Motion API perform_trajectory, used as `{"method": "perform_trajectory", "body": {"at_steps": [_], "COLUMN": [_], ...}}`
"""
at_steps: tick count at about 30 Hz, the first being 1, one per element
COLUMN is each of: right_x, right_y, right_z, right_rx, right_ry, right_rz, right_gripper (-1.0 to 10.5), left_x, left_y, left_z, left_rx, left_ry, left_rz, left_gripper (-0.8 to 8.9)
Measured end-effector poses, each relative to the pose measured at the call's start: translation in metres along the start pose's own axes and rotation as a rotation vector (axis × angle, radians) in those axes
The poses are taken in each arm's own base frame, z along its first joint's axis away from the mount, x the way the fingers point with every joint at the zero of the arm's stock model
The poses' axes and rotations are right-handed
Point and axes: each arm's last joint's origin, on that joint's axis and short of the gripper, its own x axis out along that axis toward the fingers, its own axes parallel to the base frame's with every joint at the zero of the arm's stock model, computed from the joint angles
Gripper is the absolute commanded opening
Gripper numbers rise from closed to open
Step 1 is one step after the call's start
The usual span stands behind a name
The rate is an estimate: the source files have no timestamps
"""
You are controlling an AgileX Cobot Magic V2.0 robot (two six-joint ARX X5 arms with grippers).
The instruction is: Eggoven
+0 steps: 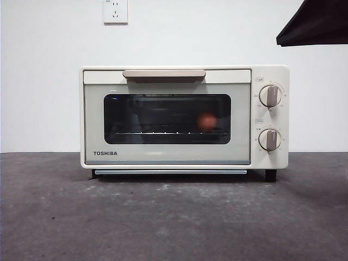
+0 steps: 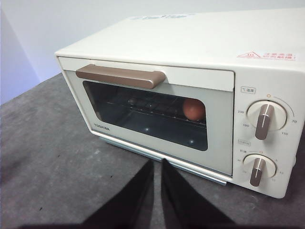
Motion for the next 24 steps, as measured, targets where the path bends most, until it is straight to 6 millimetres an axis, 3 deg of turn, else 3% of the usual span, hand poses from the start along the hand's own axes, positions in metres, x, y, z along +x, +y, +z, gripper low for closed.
{"method": "perform_trajectory", "body": {"at_steps": [12, 19, 24], "right_x": [-0.002, -0.033, -0.054], "right_y": [-0.002, -0.026, -0.046], "right_z": [0.001, 0.01, -0.001], "right_rx": [-0.013, -0.034, -0.033], "right_ry": [-0.003, -0.114, -0.185], "right_rz": [-0.022, -0.222, -0.413], "right_gripper": [0.0, 0.0, 0.0], "left_x": [0.0, 0.0, 0.0], "left_y": [0.0, 0.0, 0.0], "left_z": [0.0, 0.0, 0.0], "left_rx": [-0.002, -0.002, -0.002], "left_ry": [0.0, 0.0, 0.0], "left_rz": [0.0, 0.0, 0.0], "left_gripper": [0.08, 0.08, 0.08]}}
